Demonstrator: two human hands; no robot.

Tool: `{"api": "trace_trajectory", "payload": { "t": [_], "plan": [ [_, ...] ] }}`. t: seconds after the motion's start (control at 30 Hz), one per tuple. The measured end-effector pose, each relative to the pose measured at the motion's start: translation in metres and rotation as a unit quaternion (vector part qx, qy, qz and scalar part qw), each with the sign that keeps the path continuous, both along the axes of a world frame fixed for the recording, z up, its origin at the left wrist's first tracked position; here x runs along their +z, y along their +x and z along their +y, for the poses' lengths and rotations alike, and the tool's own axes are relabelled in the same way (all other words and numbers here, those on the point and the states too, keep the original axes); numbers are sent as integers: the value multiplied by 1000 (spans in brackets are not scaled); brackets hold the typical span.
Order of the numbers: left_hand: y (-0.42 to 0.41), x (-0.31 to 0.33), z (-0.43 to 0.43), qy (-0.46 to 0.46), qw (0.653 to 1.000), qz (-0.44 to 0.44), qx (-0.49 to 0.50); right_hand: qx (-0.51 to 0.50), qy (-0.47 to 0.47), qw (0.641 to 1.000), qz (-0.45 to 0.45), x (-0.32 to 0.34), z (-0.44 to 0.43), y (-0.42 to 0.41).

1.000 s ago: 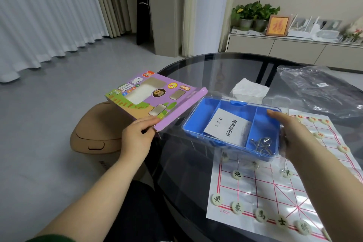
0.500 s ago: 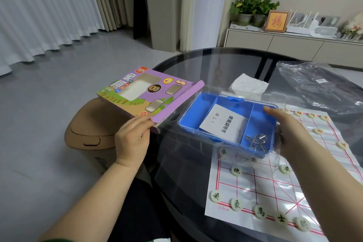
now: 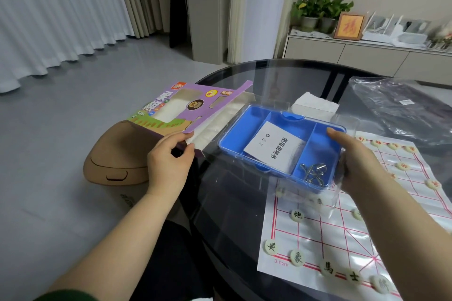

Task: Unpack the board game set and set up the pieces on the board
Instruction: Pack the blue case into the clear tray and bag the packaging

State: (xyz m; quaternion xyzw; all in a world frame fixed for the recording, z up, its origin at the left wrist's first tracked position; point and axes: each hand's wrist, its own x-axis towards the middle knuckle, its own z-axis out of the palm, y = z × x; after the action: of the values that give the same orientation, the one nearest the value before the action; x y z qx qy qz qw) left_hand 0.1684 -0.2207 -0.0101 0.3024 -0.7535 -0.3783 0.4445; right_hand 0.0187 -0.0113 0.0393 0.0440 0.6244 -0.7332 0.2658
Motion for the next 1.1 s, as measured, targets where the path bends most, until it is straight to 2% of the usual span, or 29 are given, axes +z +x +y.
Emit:
{"api": "trace_trajectory", "payload": {
  "t": [0.2, 0.43, 0.5, 0.63, 0.7, 0.83, 0.93, 1.1],
  "plan": [
    [-2, 3, 15, -26, 999, 24, -25, -3, -17, 1000, 23, 9, -11, 5],
    [-7, 6, 38, 30, 994, 48, -90, 11, -10, 1000, 6, 9, -23, 5],
    [-5, 6, 42, -3, 994, 32, -109, 20, -16, 1000, 0, 8, -25, 6],
    [-4, -2, 39, -136, 984, -18, -116, 26, 0, 1000, 15, 4, -27, 7],
    [-7, -3, 39, -144, 982, -26, -121, 25, 1, 1000, 18, 4, -27, 8],
    [-12, 1, 47, -136, 982, 16, -132, 2, -18, 1000, 5, 4, -29, 8],
    [-15, 6, 65, -165, 966, 62, -190, 2, -19, 1000, -5, 3, -37, 12],
    [-22, 20, 73, -128, 964, 114, -205, 19, 17, 999, 40, 5, -46, 19]
  ]
}}
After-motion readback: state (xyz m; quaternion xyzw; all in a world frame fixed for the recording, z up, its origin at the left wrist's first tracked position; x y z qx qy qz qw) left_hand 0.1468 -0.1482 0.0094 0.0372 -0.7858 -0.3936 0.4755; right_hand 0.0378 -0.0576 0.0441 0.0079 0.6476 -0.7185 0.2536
